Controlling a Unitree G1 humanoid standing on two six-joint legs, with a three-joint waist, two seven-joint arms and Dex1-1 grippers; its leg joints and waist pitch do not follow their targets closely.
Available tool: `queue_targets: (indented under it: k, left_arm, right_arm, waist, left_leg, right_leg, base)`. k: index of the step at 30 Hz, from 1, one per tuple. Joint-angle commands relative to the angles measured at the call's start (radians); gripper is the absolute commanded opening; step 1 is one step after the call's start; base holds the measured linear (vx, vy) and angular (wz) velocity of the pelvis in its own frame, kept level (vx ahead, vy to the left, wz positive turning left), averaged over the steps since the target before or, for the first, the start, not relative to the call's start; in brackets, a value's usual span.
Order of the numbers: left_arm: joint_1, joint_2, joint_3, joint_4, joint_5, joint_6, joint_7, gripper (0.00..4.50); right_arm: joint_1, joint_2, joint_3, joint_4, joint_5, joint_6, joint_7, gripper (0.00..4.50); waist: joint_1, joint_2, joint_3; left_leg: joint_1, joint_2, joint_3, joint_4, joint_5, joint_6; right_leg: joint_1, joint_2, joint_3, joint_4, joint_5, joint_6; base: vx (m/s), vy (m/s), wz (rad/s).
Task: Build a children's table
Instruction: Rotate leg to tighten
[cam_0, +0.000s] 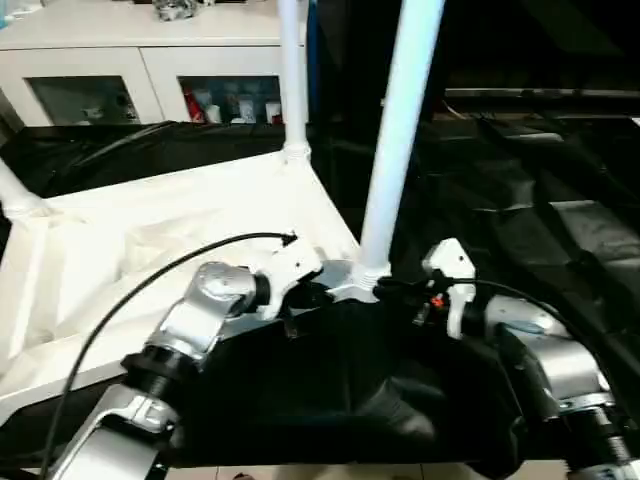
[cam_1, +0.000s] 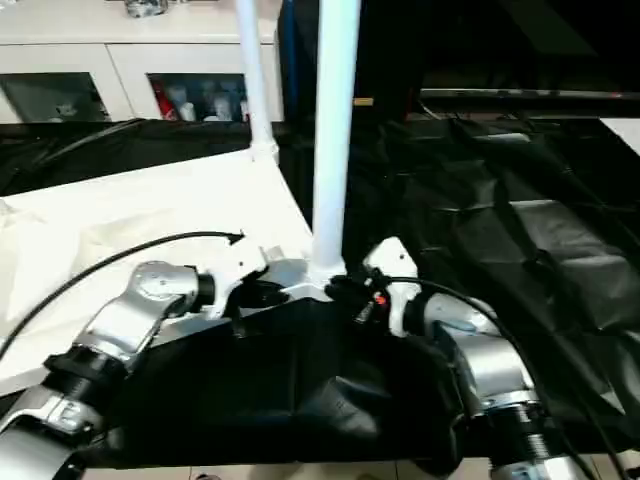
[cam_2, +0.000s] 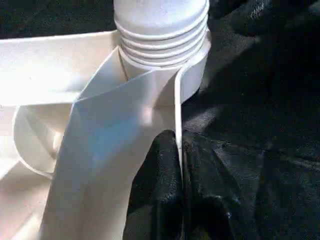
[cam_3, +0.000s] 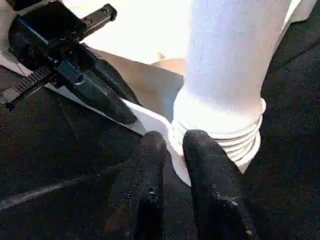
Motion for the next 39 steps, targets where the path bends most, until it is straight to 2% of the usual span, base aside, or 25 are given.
queue_targets:
  k: [1,2,8,9,10,11,13,14,15,17,22,23,24,27,32,33,39]
  left_arm:
    - [0.032,-0.014,-0.006,-0.018,-0.069,-0.053,-0.065,0.0]
    - [0.032,-0.014,-0.006,-0.018,-0.069,-0.053,-0.065,0.0]
    - [0.037,-0.017,-0.008,-0.029,-0.079,-0.052,-0.08,0.0]
    - [0.037,-0.018,-0.009,-0.026,-0.077,-0.056,-0.081,0.0]
    - [0.037,-0.019,-0.009,-0.02,-0.073,-0.061,-0.082,0.0]
    - [0.037,-0.02,-0.009,-0.017,-0.071,-0.064,-0.082,0.0]
    - [0.035,-0.022,-0.007,-0.007,-0.066,-0.069,-0.078,0.0]
    - [0.035,-0.022,-0.007,-0.006,-0.065,-0.069,-0.078,0.0]
    - [0.034,-0.021,-0.008,-0.001,-0.061,-0.073,-0.076,0.0]
    - [0.032,-0.019,-0.01,0.008,-0.053,-0.08,-0.071,0.0]
    - [0.033,-0.018,-0.013,0.01,-0.052,-0.087,-0.077,0.0]
    - [0.036,-0.018,-0.016,0.001,-0.058,-0.086,-0.093,0.0]
    - [0.038,-0.019,-0.018,-0.005,-0.062,-0.085,-0.103,0.0]
    - [0.046,-0.016,-0.031,-0.029,-0.07,-0.077,-0.14,0.0]
    - [0.051,-0.015,-0.036,-0.039,-0.071,-0.074,-0.145,0.0]
    - [0.052,-0.014,-0.039,-0.039,-0.069,-0.076,-0.147,0.0]
    - [0.056,-0.013,-0.038,-0.043,-0.065,-0.076,-0.149,0.0]
  right_arm:
    - [-0.028,-0.001,-0.016,0.017,-0.017,-0.024,-0.045,1.06]
    - [-0.028,-0.001,-0.016,0.017,-0.017,-0.024,-0.045,1.24]
    - [-0.047,0.012,0.004,0.061,-0.054,-0.055,-0.083,1.24]
    - [-0.057,0.017,-0.003,0.076,-0.062,-0.056,-0.101,1.24]
    - [-0.067,0.025,-0.022,0.087,-0.051,-0.046,-0.116,1.43]
    - [-0.071,0.03,-0.034,0.091,-0.041,-0.039,-0.121,1.43]
    - [-0.073,0.025,-0.041,0.092,-0.032,-0.027,-0.118,1.43]
    - [-0.073,0.025,-0.042,0.092,-0.032,-0.026,-0.119,1.63]
    - [-0.071,0.021,-0.044,0.091,-0.031,-0.023,-0.121,1.63]
    - [-0.064,0.01,-0.048,0.084,-0.03,-0.017,-0.12,1.98]
    - [-0.039,0.0,-0.051,0.058,-0.003,-0.002,-0.086,2.35]
    - [-0.028,0.001,-0.035,0.046,0.007,-0.002,-0.056,2.35]
    - [-0.023,0.002,-0.025,0.04,0.011,-0.003,-0.039,2.49]
    - [-0.041,0.024,-0.006,0.056,-0.005,-0.024,-0.045,2.72]
    - [-0.062,0.036,0.002,0.077,-0.015,-0.038,-0.055,2.72]
    - [-0.073,0.038,0.008,0.086,-0.018,-0.04,-0.049,2.72]
    - [-0.098,0.047,0.013,0.125,-0.033,-0.053,-0.052,2.72]
  waist:
    - [0.01,-0.034,-0.063]
    - [0.011,-0.033,-0.064]
    - [0.009,-0.035,-0.065]
    - [0.009,-0.038,-0.065]
    - [0.008,-0.036,-0.064]
    - [0.007,-0.035,-0.065]
    - [0.012,-0.034,-0.065]
    - [0.011,-0.034,-0.064]
    - [0.012,-0.032,-0.065]
    - [0.013,-0.034,-0.066]
    - [0.02,-0.034,-0.066]
    - [0.022,-0.024,-0.066]
    - [0.022,-0.03,-0.067]
    - [0.025,-0.029,-0.066]
    - [0.024,-0.029,-0.064]
    - [0.023,-0.033,-0.065]
    - [0.02,-0.03,-0.063]
  left_leg:
    - [0.002,0.016,-0.015,-0.06,-0.188,0.061]
    - [0.002,0.017,-0.015,-0.06,-0.186,0.061]
    - [0.0,0.016,-0.013,-0.058,-0.169,0.069]
    - [0.0,0.016,-0.013,-0.058,-0.165,0.069]
    - [0.001,0.016,-0.014,-0.059,-0.163,0.068]
    - [0.001,0.015,-0.014,-0.059,-0.162,0.066]
    - [0.008,0.018,-0.011,-0.057,-0.171,0.066]
    - [0.004,0.018,-0.012,-0.059,-0.167,0.066]
    - [0.003,0.017,-0.013,-0.058,-0.163,0.066]
    - [0.005,0.017,-0.012,-0.058,-0.16,0.067]
    - [0.006,0.018,-0.011,-0.057,-0.159,0.069]
    - [0.007,0.018,-0.012,-0.057,-0.162,0.068]
    - [0.006,0.019,-0.011,-0.057,-0.162,0.072]
    - [0.006,0.019,-0.012,-0.059,-0.172,0.066]
    - [0.008,0.019,-0.013,-0.061,-0.186,0.052]
    - [0.008,0.019,-0.013,-0.061,-0.184,0.052]
    - [0.006,0.018,-0.013,-0.061,-0.19,0.05]
  right_leg:
    - [0.043,-0.055,0.033,-0.095,-0.302,-0.163]
    - [0.043,-0.055,0.033,-0.094,-0.293,-0.165]
    - [0.044,-0.055,0.034,-0.087,-0.235,-0.19]
    - [0.046,-0.054,0.033,-0.087,-0.233,-0.187]
    - [0.045,-0.055,0.033,-0.086,-0.233,-0.19]
    - [0.045,-0.054,0.033,-0.087,-0.235,-0.191]
    - [0.041,-0.053,0.036,-0.087,-0.226,-0.2]
    - [0.044,-0.054,0.035,-0.085,-0.219,-0.201]
    - [0.046,-0.054,0.034,-0.084,-0.21,-0.2]
    - [0.046,-0.053,0.034,-0.084,-0.195,-0.203]
    - [0.046,-0.054,0.035,-0.084,-0.197,-0.203]
    - [0.046,-0.054,0.036,-0.083,-0.195,-0.205]
    - [0.046,-0.053,0.036,-0.084,-0.184,-0.206]
    - [0.045,-0.055,0.035,-0.084,-0.198,-0.209]
    - [0.044,-0.055,0.035,-0.086,-0.227,-0.201]
    - [0.045,-0.055,0.035,-0.086,-0.225,-0.2]
    - [0.045,-0.056,0.035,-0.088,-0.243,-0.198]
  base:
    - [0.0,0.0,0.0]
    - [0.0,0.0,0.0]
    - [0.0,0.0,0.0]
    - [0.0,0.0,0.0]
    - [0.0,0.0,0.0]
    - [0.0,0.0,0.0]
    - [0.0,0.0,0.0]
    - [0.0,0.0,0.0]
    - [0.0,0.0,0.0]
    - [0.0,0.0,0.0]
    - [0.0,0.0,0.0]
    - [0.0,0.0,0.0]
    - [0.0,0.0,0.0]
    - [0.0,0.0,0.0]
    - [0.0,0.0,0.0]
    - [0.0,0.0,0.0]
    - [0.0,0.0,0.0]
